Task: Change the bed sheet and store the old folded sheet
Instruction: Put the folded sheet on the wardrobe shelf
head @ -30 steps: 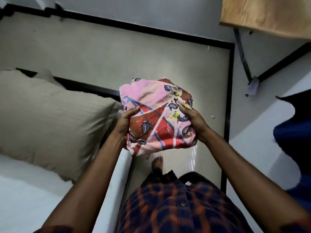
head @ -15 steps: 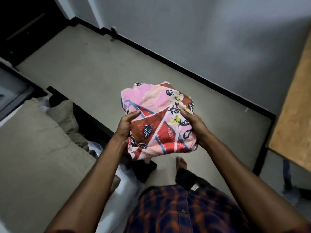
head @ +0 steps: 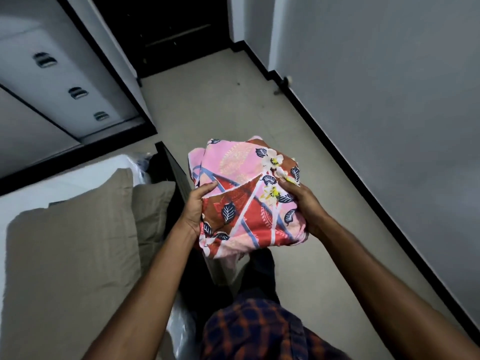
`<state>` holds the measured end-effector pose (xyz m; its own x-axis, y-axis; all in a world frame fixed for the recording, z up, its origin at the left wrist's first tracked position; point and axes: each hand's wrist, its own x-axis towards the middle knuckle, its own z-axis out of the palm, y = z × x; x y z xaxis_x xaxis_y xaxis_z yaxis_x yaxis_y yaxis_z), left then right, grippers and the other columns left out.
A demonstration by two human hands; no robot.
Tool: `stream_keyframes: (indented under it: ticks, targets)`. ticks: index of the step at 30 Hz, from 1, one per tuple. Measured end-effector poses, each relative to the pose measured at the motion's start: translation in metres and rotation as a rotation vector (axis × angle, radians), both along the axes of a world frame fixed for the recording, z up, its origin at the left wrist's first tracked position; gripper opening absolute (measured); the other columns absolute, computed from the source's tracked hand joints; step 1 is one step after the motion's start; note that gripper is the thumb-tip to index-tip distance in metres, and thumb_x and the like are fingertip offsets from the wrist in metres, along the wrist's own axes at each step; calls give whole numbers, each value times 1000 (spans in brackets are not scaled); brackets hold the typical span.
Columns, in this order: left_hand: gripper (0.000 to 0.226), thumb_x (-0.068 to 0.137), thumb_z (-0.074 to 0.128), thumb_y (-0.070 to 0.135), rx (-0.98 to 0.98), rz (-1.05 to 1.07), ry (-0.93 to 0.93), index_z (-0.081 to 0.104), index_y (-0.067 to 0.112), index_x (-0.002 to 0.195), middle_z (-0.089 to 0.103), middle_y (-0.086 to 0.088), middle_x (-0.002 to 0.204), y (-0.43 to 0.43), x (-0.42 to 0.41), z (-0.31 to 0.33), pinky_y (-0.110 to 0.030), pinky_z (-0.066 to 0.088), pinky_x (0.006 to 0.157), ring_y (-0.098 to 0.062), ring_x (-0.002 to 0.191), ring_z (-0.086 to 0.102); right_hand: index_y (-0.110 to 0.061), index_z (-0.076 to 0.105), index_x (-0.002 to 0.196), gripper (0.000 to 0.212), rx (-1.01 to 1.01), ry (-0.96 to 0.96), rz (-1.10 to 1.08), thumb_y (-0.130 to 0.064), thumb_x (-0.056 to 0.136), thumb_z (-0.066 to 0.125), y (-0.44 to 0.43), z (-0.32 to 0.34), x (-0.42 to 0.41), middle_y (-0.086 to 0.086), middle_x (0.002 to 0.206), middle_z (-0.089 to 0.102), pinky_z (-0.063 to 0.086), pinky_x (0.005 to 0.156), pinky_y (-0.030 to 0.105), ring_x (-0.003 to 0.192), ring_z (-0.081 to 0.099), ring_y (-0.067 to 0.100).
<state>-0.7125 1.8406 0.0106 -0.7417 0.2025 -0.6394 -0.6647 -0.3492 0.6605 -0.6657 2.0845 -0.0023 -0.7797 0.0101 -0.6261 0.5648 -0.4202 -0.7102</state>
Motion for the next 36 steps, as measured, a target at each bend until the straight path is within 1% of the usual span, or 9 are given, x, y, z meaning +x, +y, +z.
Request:
stream_keyframes:
  ticks: [6, 12, 17, 21, 23, 25, 29, 33, 36]
  targets:
    - [19, 95, 55, 17, -50, 141, -1, 72, 10, 98, 75, -9, 82, -33, -153, 17, -35, 60, 65, -26, 65, 72, -5, 58, 132, 48, 3, 19, 198, -32, 93, 67, -24, 19, -194, 20, 120, 70, 56, 93, 50, 103, 69, 39]
    - [22, 82, 64, 21, -86, 297, 30, 74, 10, 98, 74, -11, 87, -82, -278, 53, -38, 58, 76, -28, 71, 71, -8, 60, 129, 40, -22, 83, 374, -30, 95, 63, -73, 48, -354, 18, 119, 71, 59, 84, 44, 98, 72, 37]
    - [21, 80, 67, 25, -148, 446, 58, 76, 11, 94, 74, -13, 88, -130, -376, 76, -40, 55, 81, -31, 71, 70, -4, 58, 132, 45, -77, 210, 539, -15, 90, 69, -130, 53, -494, 21, 123, 68, 54, 96, 52, 109, 67, 42]
    - [22, 92, 55, 21, -162, 567, 44, 73, 8, 90, 74, -13, 76, -171, -442, 97, -32, 59, 57, -29, 60, 70, -1, 60, 128, 43, -86, 231, 609, -4, 86, 70, -188, 55, -595, 23, 120, 69, 55, 92, 53, 107, 67, 45]
    - [19, 86, 58, 20, -163, 596, 7, 72, 7, 93, 73, -16, 79, -197, -469, 110, -34, 59, 58, -31, 62, 70, -2, 61, 127, 40, -117, 228, 652, -4, 88, 69, -220, 63, -640, 22, 118, 70, 57, 88, 51, 104, 68, 44]
    - [25, 78, 65, 19, -178, 645, 2, 69, 6, 99, 73, -17, 85, -222, -488, 121, -36, 61, 63, -32, 66, 70, -3, 61, 126, 38, -133, 228, 688, -4, 89, 68, -251, 73, -675, 21, 117, 71, 57, 87, 51, 103, 69, 43]
    - [61, 58, 83, 24, -272, 735, 80, 67, 6, 114, 71, -21, 102, -284, -528, 144, -41, 60, 76, -34, 78, 70, -4, 63, 124, 38, -193, 236, 742, -6, 87, 71, -324, 96, -738, 20, 117, 71, 54, 93, 57, 105, 69, 43]
    - [20, 88, 58, 9, -378, 841, 174, 66, 3, 105, 74, -14, 75, -351, -579, 179, -32, 60, 54, -26, 55, 69, -10, 64, 126, 43, -252, 297, 813, -15, 85, 76, -403, 119, -789, 18, 120, 71, 49, 98, 63, 107, 69, 41]
    - [16, 91, 55, 8, -486, 862, 269, 66, 5, 103, 75, -12, 75, -411, -618, 211, -29, 59, 53, -23, 54, 70, -12, 63, 128, 45, -314, 318, 811, -17, 85, 77, -464, 146, -823, 16, 120, 71, 48, 100, 63, 108, 69, 40]
